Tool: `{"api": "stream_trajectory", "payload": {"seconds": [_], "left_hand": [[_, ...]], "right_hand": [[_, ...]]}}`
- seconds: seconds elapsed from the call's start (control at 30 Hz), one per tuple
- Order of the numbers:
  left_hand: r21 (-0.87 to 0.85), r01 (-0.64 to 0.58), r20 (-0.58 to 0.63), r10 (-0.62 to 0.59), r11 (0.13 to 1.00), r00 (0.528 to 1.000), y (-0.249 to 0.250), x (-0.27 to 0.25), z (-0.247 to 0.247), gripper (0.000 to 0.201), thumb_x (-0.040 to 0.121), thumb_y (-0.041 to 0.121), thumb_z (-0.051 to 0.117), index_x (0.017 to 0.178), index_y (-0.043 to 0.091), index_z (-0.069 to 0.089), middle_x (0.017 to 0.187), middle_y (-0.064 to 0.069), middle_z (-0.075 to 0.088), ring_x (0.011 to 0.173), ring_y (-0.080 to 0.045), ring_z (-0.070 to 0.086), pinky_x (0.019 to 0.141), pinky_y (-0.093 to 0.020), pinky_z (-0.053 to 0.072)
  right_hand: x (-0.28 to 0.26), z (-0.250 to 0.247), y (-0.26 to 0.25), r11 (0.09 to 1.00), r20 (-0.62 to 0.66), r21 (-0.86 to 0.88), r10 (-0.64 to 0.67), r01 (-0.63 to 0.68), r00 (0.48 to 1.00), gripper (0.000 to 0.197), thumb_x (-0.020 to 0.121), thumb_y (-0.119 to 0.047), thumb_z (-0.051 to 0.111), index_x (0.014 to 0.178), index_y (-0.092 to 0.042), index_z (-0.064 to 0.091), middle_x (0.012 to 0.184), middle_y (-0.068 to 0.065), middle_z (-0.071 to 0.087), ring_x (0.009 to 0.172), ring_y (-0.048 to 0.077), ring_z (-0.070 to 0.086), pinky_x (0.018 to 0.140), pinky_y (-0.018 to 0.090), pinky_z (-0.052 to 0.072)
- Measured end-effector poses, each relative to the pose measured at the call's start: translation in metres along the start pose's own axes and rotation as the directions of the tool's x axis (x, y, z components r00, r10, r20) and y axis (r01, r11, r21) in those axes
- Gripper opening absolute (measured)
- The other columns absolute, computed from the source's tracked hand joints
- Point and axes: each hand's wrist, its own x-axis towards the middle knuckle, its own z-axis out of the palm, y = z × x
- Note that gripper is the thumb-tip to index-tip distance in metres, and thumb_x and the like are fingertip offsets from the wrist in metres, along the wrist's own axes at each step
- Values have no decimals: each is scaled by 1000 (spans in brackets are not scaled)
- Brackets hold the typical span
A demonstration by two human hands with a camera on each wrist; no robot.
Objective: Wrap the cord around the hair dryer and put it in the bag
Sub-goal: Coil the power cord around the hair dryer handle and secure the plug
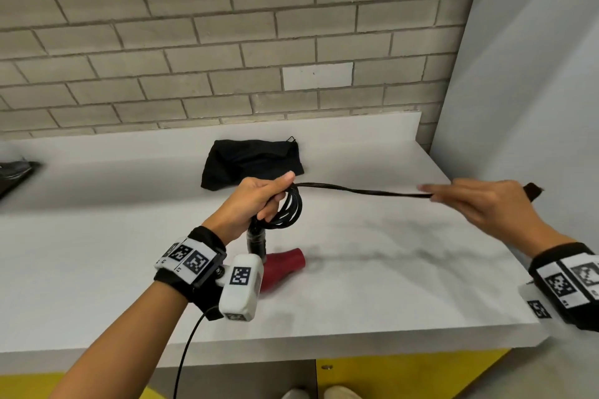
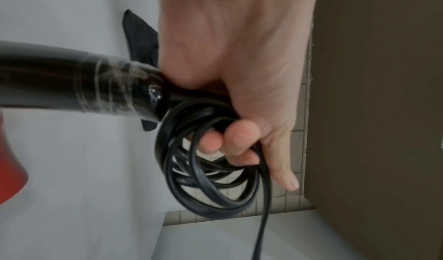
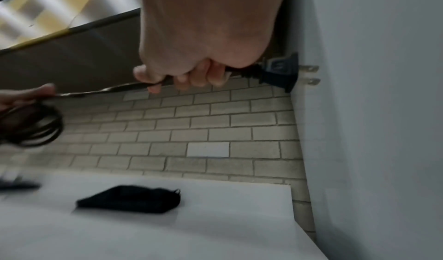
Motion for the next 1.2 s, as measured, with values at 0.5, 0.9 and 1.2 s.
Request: {"api": "stream_trajectory", "payload": {"seconds": [0.5, 0.9, 1.2], "left_hand": [[-331, 21, -26, -31, 943, 999, 19, 14, 50, 35, 93, 35, 52, 64, 16, 48, 39, 7, 31, 45, -13, 38, 59, -28, 32], [-108, -47, 142, 62, 993, 988, 13, 14, 62, 29, 98, 28, 46, 74, 13, 52, 49, 3, 48, 51, -14, 42, 54, -23, 36], [-42, -97, 281, 105, 994, 954, 15, 0, 78, 35, 88, 28, 38, 63, 5, 49, 45, 1, 41, 49, -15, 38, 62, -32, 35]], "right_hand": [[22, 72, -127, 926, 401, -279, -127, 253, 907, 33, 40, -3, 85, 46, -16, 56, 40, -3, 51, 28, 15, 46, 35, 21, 20], [42, 33, -148, 913, 90, 6, -406, 408, 909, 23, 90, -22, 54, 69, -17, 61, 54, -5, 49, 41, 16, 37, 34, 24, 25], [73, 4, -125, 955, -136, 241, -144, 174, 980, 27, 91, -35, 50, 87, -21, 73, 71, -7, 71, 60, 14, 66, 46, 22, 39]]}}
